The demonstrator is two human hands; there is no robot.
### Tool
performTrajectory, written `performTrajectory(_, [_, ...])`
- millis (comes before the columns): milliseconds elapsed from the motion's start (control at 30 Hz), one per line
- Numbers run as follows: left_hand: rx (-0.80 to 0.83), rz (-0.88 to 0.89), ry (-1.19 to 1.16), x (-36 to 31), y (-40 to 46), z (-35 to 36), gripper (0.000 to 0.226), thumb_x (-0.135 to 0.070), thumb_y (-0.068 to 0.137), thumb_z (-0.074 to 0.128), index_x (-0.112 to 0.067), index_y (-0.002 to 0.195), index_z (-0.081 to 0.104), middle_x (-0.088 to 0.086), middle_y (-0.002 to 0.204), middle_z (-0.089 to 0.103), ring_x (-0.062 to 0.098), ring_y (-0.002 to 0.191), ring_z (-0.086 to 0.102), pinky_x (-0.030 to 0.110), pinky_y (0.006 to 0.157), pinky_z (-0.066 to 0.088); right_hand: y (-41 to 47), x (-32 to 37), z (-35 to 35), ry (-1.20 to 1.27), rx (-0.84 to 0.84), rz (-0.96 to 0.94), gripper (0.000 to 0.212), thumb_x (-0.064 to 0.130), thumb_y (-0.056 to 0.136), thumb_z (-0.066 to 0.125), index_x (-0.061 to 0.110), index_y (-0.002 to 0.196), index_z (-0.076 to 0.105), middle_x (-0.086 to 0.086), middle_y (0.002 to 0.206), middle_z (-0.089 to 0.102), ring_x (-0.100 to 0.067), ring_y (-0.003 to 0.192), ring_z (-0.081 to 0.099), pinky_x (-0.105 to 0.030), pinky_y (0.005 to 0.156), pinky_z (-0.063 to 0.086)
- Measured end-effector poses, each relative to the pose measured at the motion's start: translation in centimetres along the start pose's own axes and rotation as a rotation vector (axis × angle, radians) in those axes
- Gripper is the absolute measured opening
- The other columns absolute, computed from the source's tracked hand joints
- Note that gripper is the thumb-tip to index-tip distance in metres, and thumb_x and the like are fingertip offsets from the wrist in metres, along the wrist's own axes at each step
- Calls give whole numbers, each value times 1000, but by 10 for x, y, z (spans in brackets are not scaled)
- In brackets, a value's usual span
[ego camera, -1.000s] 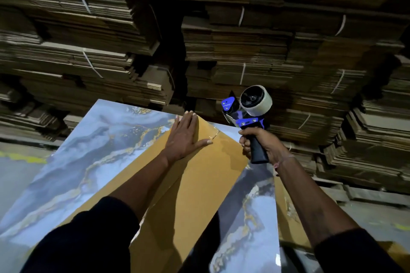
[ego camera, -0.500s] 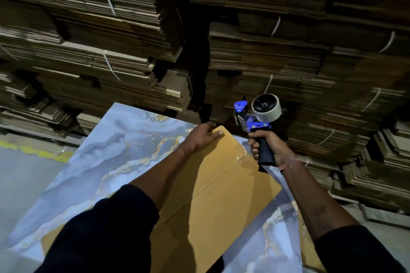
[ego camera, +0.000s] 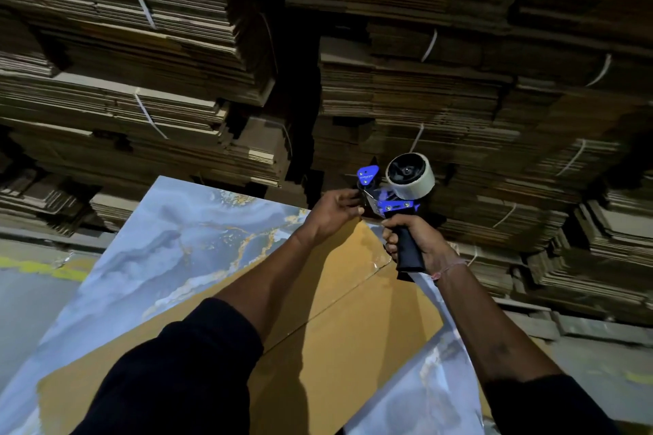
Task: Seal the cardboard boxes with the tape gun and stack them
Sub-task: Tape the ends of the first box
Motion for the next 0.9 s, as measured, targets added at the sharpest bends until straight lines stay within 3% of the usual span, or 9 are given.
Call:
performTrajectory(167, [-59,-39,-7,8,6,-4,38,-5,90,76,-2,127,69,11,117,76,21,113,71,45,107,53,1,-1,3,8,3,-26,25,13,92,58,5,69,60,-3,55,53,-14,48,45,-24,48,38])
performTrajectory(300, [-132,-12,9,6,2,-9,18,-7,89,78,-3,107,75,12,103,77,16,94,69,41,96,56,3,-3,3,43,-15,-48,20,10,92,56,4,72,58,-4,56,55,-14,49,45,-26,50,36])
performTrajectory(467, [-94,-33,-146,-2,6,-7,52,5,91,72,4,139,52,23,135,63,23,123,63,28,98,53,2,-4,3,20,-12,-50,25,11,91,57,3,67,61,-4,55,52,-15,49,44,-27,52,35])
performTrajectory(567, [-80,27,-163,-9,8,3,47,12,93,64,10,138,52,15,126,67,17,115,63,11,79,53,2,-3,7,52,-41,-40,28,13,91,57,4,65,63,-3,56,53,-16,48,45,-28,54,36])
performTrajectory(667, [-100,54,-203,-9,11,9,39,15,92,62,7,130,60,18,124,69,18,110,67,14,84,55,4,-2,12,78,-71,-69,35,12,92,56,7,58,65,-4,59,52,-15,45,45,-25,49,39])
performTrajectory(800, [-175,43,-228,-2,10,8,27,13,88,69,-2,111,70,13,104,75,6,85,73,24,83,58,6,-2,18,92,-110,-104,36,10,92,56,7,57,64,-5,59,55,-14,45,46,-24,45,40])
performTrajectory(900, [-192,47,-251,0,6,8,25,5,82,79,-4,105,73,14,95,79,24,92,77,39,90,61,8,-1,21,154,-117,-129,28,9,92,55,7,64,59,-5,59,56,-16,46,46,-25,46,40])
Point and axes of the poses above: each hand's wrist, its own y-axis towards the middle knuckle, its own z-axis out of the palm, x = y × z, the point moved 2 cm from there along y, towards the middle knuckle
